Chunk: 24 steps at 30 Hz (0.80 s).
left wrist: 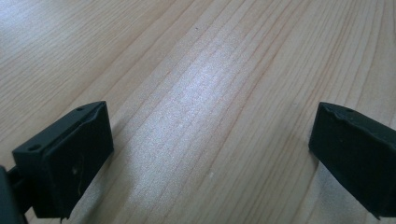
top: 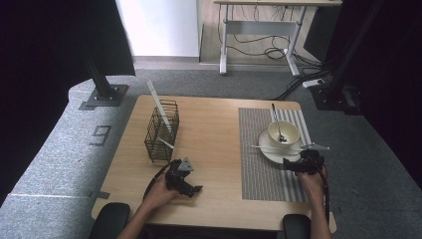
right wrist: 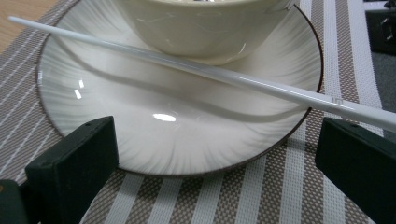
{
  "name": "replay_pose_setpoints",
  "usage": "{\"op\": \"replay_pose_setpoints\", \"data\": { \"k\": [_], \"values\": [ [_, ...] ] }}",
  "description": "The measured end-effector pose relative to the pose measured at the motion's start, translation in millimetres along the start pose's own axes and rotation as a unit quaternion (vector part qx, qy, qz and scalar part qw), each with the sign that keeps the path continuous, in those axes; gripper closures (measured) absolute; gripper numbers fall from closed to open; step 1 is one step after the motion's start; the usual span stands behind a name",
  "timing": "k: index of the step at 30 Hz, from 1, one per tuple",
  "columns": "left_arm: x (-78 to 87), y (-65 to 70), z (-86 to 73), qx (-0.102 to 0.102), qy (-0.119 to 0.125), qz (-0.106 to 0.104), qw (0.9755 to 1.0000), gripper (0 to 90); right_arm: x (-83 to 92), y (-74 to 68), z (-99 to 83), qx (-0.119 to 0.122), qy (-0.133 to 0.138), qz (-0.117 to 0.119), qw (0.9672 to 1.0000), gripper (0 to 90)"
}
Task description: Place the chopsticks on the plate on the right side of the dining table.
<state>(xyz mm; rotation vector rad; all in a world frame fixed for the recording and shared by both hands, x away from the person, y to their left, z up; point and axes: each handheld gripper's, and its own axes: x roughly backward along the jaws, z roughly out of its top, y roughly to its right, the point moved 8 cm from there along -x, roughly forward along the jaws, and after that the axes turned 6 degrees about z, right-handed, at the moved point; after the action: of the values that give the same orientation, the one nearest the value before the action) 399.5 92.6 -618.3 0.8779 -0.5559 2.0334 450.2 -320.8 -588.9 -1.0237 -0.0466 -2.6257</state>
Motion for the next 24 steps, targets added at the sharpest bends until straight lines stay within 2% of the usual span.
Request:
{"op": "replay_pose_setpoints", "data": {
  "k": [4, 7, 9, 12, 16, 20, 24],
  "values": [
    [0.0, 0.0, 0.0, 0.0, 0.0, 0.0, 1.0, 0.0, 7.9, -7.8, -1.0, 0.01, -0.002, 0.003, 0.9999, 0.0],
    [0.0, 0.0, 0.0, 0.0, 0.0, 0.0, 1.0, 0.0, 13.5, -16.3, -1.8, 0.023, 0.007, 0.005, 0.9997, 0.0],
    [0.0, 0.0, 0.0, 0.0, 0.0, 0.0, 1.0, 0.0, 17.5, -22.5, -4.0, 0.023, 0.003, 0.009, 0.9997, 0.0],
    [0.0, 0.0, 0.0, 0.0, 0.0, 0.0, 1.0, 0.0, 24.1, -30.2, -5.4, 0.017, 0.012, 0.018, 0.9996, 0.0],
    [0.0, 0.0, 0.0, 0.0, 0.0, 0.0, 1.0, 0.0, 37.0, -40.4, -7.0, 0.032, 0.024, 0.021, 0.999, 0.0],
    [0.0, -0.1, 0.0, 0.0, 0.0, 0.0, 1.0, 0.0, 44.9, -49.6, -11.0, 0.058, 0.023, 0.023, 0.9978, 0.0],
    [0.0, 0.0, 0.0, 0.0, 0.0, 0.0, 1.0, 0.0, 50.7, -59.6, -12.8, 0.065, 0.022, 0.037, 0.997, 0.0]
  ]
}}
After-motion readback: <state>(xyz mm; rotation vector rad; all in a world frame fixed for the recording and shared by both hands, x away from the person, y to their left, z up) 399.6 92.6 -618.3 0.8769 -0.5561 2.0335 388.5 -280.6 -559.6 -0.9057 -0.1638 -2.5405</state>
